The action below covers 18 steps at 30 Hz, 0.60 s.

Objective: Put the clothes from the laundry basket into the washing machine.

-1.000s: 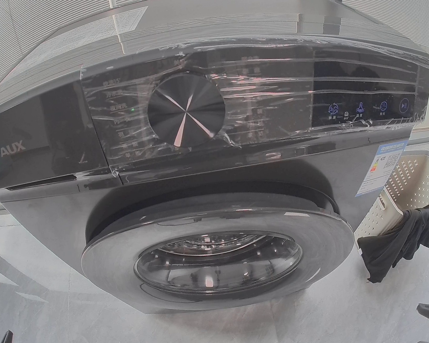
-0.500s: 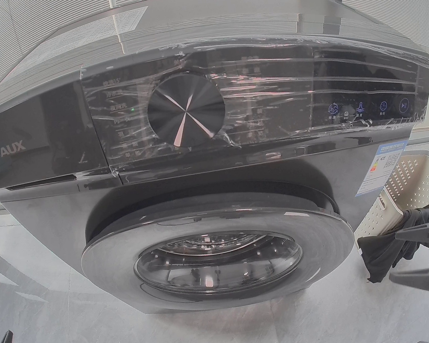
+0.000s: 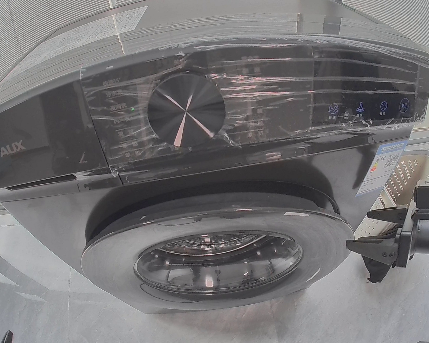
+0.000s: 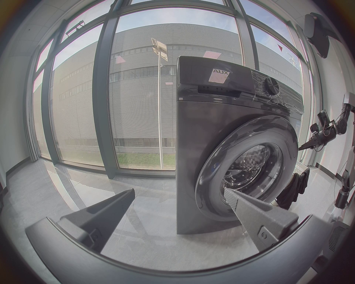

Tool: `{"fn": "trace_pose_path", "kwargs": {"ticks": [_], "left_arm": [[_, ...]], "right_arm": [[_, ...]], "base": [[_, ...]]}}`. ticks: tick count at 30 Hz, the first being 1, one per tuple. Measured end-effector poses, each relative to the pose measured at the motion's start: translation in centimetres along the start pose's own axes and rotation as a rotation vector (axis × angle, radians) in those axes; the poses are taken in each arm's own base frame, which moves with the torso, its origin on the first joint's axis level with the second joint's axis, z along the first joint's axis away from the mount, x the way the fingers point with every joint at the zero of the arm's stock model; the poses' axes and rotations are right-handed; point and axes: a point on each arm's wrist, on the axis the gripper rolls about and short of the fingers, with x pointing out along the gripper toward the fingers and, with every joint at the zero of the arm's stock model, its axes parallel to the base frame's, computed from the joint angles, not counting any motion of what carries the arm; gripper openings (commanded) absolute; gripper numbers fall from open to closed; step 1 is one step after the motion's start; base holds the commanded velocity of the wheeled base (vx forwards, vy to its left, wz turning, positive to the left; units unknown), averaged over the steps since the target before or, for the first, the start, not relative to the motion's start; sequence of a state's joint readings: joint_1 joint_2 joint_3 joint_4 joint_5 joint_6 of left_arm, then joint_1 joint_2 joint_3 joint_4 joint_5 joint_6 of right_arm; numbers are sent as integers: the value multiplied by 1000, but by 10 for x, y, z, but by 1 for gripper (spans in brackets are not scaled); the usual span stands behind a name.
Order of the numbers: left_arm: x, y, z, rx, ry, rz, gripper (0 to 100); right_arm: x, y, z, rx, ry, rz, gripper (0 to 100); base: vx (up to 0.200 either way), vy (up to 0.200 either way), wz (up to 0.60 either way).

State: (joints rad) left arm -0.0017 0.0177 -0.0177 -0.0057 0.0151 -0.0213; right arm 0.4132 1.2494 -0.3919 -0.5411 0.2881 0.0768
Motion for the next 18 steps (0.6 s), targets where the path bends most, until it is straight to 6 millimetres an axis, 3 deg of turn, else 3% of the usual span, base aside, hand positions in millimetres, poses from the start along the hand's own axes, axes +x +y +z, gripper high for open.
{"fn": "trace_pose_path", "kwargs": {"ticks": [9,18], "left_arm": [[0,0,0,0,0,0,100],[0,0,0,0,-1,0,100]], "right_arm": [[27,9,3,21,28,-58,100],[40,8,1,28,58,-108,100]], "base": [[0,0,0],[0,0,0]]}}
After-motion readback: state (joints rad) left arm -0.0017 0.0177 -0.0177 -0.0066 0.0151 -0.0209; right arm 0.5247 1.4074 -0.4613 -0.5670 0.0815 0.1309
